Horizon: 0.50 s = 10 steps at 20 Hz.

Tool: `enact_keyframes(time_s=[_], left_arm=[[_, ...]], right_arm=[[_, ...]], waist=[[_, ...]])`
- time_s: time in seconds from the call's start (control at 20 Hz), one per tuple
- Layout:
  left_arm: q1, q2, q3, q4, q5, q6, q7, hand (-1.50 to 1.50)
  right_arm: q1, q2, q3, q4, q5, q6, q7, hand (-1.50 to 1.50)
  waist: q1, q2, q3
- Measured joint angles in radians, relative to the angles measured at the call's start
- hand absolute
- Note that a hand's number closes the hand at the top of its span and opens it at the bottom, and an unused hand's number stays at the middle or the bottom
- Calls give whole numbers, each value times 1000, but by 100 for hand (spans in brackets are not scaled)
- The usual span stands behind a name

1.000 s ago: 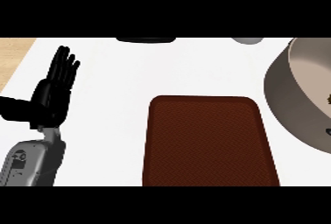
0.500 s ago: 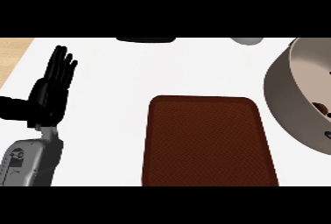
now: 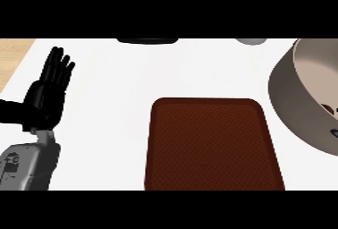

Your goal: Pick the sweet potato from the tray and place it in the pot

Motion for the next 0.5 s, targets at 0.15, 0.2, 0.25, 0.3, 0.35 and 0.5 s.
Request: enact_keyframes(time_s=[0.15, 0.2, 0.25, 0.3, 0.35, 0.5], left_arm=[[9, -5, -6, -13, -3, 1, 4, 0], [10, -7, -5, -4, -7, 3, -6, 0], [1, -10, -5, 3, -9, 6, -10, 0], [0, -15, -8, -2, -12, 12, -6, 0], [-4, -22, -12, 8, -14, 13, -11, 0], [-9, -19, -9, 4, -10, 11, -5, 0]], right_arm=[[-17, -32, -55, 40, -58, 69, 37, -150], [-14, -43, -71, 51, -75, 85, 43, -150], [-22, -57, -89, 61, -94, 100, 58, -150], [-19, -70, -107, 69, -112, 110, 62, -150], [-18, -71, -122, 74, -126, 107, 64, -150], [2, -110, -163, 86, -168, 134, 72, -150]], waist=[[2, 1, 4], [1, 3, 5], [2, 5, 6], [4, 6, 7], [6, 9, 7], [8, 10, 9]])
